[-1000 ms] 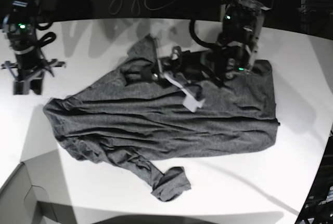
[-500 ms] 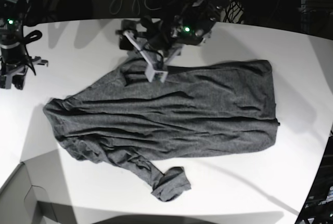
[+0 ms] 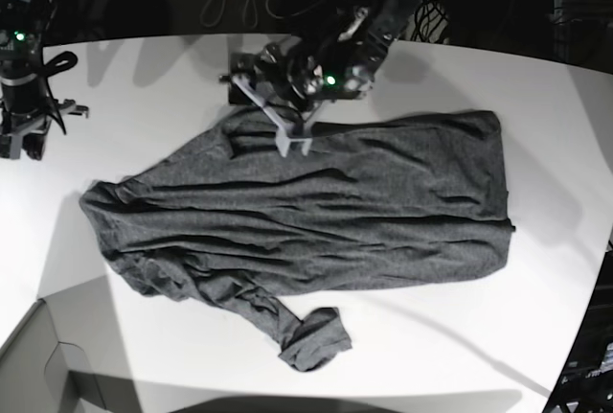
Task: Layout the t-shirt on the table in an organized manner, then fold the t-shirt properly
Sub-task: 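Drag the grasped shirt fabric with the left gripper toward the collar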
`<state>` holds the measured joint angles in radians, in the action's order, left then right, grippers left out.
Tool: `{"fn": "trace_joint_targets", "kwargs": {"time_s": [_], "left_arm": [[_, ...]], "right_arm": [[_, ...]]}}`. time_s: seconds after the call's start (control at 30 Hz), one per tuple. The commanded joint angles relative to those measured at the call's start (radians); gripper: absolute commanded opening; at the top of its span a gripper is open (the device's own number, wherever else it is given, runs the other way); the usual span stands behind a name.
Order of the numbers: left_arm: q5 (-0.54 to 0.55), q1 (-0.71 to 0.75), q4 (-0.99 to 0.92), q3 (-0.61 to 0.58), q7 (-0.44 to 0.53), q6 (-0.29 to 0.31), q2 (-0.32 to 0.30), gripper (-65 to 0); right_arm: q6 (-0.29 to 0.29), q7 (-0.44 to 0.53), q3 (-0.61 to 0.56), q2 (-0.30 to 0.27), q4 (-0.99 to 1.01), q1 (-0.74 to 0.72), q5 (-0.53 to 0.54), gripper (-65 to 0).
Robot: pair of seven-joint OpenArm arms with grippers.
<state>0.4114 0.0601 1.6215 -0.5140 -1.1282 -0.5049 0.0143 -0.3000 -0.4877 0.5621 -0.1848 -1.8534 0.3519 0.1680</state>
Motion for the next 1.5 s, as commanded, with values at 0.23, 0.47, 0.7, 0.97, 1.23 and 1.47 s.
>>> {"fn": "trace_joint_targets", "kwargs": {"time_s": [0.23, 0.47, 0.7, 0.97, 1.23, 1.47], "left_arm": [[-0.029, 0.001, -0.01, 0.007, -0.01, -0.082, 0.014, -18.7], [-0.03, -0.003, -0.051, 0.01, -0.011, -0.077, 0.008, -41.0], [-0.026, -0.003, -0.111, 0.005, -0.011, -0.076, -0.004, -42.0], [-0.024, -0.003, -0.115, 0.01, -0.013, -0.076, -0.03, -65.0], [0.027, 0.011, 0.049, 0.05, -0.02, -0.08, -0.122, -64.9], [0.168, 0.096, 0.345, 0.242, -0.014, -0.076, -0.242, -64.9]], "right_arm": [[0.0, 0.024, 0.006, -0.012, -0.018, 0.0, 0.008, -65.0], [0.0, 0.024, 0.008, -0.012, -0.018, 0.0, 0.008, -65.0], [0.0, 0.024, 0.008, -0.012, -0.018, 0.0, 0.008, -65.0], [0.0, 0.024, 0.008, -0.014, -0.018, -0.001, 0.008, -65.0], [0.0, 0.024, 0.008, -0.014, -0.018, -0.003, 0.008, -65.0], [0.0, 0.025, 0.006, -0.014, -0.018, -0.009, 0.008, -65.0]]}}
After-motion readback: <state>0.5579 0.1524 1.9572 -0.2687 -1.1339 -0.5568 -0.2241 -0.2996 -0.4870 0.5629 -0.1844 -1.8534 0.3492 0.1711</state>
